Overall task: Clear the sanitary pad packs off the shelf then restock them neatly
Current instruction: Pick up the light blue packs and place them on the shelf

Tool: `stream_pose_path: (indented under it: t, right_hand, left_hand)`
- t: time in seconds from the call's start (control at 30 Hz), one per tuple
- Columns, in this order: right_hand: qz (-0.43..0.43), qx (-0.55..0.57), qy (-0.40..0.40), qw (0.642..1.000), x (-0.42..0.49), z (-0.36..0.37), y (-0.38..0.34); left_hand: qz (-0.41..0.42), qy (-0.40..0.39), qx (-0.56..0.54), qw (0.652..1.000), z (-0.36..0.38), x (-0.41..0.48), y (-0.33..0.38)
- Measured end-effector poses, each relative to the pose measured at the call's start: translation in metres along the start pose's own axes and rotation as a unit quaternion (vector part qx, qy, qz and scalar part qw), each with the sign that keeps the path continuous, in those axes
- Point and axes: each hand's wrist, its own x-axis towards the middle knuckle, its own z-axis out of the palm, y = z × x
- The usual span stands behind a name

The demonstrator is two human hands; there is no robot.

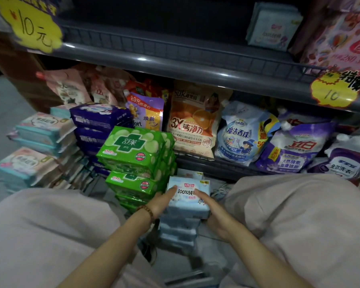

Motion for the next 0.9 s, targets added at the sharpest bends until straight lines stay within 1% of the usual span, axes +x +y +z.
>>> stream_pose_path:
  t: [0.07,0.1,0.17,0.27,0.3,0.33,0.4,0.47,0.53,0.57,0.6,0.7,0.77,0.83,0.9]
  right_hand:
    - [0.002,-0.004,-0.009,1.000,-0.002,-0.002,0.000]
    - [0.001,-0.003,-0.012,1.000,-0.003,-0.004,0.000]
    - [-0.005,0.007,-0.007,1.000,-0.008,-0.009,0.000]
    - [-0.055,0.006,0.009,0.998,-0.022,-0.017,-0.016]
    - [-0.084,0.007,0.012,0.996,-0.029,-0.020,-0.027]
    - [-0.119,0.012,0.013,0.993,-0.038,-0.023,-0.041]
    - [-0.200,0.006,0.016,0.980,-0.059,-0.026,-0.076]
    - [-0.292,-0.019,0.020,0.956,-0.079,-0.024,-0.119]
    - [-0.384,-0.049,0.032,0.922,-0.095,-0.022,-0.165]
    - [-0.419,-0.070,0.034,0.905,-0.101,-0.022,-0.187]
    - [-0.448,-0.091,0.032,0.889,-0.107,-0.021,-0.209]
    - [-0.528,-0.176,0.052,0.829,-0.114,-0.023,-0.267]
    - [-0.559,-0.231,0.067,0.794,-0.113,-0.026,-0.298]
    - [-0.564,-0.283,0.078,0.772,-0.108,-0.031,-0.324]
    - [-0.561,-0.334,0.104,0.750,-0.096,-0.042,-0.346]
  left_hand:
    - [-0.019,-0.011,-0.032,0.999,0.007,0.004,-0.002]
    - [-0.016,-0.011,-0.025,1.000,0.013,-0.009,0.006]
    - [0.004,-0.011,-0.012,1.000,0.022,-0.023,0.011]
    - [0.040,-0.008,-0.031,0.999,0.034,-0.047,0.034]
    - [0.078,-0.017,-0.030,0.996,0.037,-0.067,0.053]
    - [0.126,-0.008,-0.029,0.992,0.041,-0.085,0.074]
    - [0.243,0.019,-0.024,0.969,0.045,-0.113,0.114]
    - [0.351,0.018,-0.037,0.935,0.047,-0.143,0.159]
    - [0.433,0.038,-0.032,0.900,0.048,-0.157,0.203]
    - [0.458,0.056,-0.027,0.887,0.049,-0.161,0.224]
    - [0.486,0.056,-0.033,0.871,0.049,-0.165,0.244]
    - [0.546,0.021,-0.065,0.835,0.049,-0.165,0.301]
    - [0.575,0.021,-0.040,0.817,0.046,-0.155,0.333]
    - [0.609,0.021,-0.003,0.793,0.042,-0.142,0.362]
    - [0.617,0.011,0.044,0.786,0.038,-0.126,0.385]
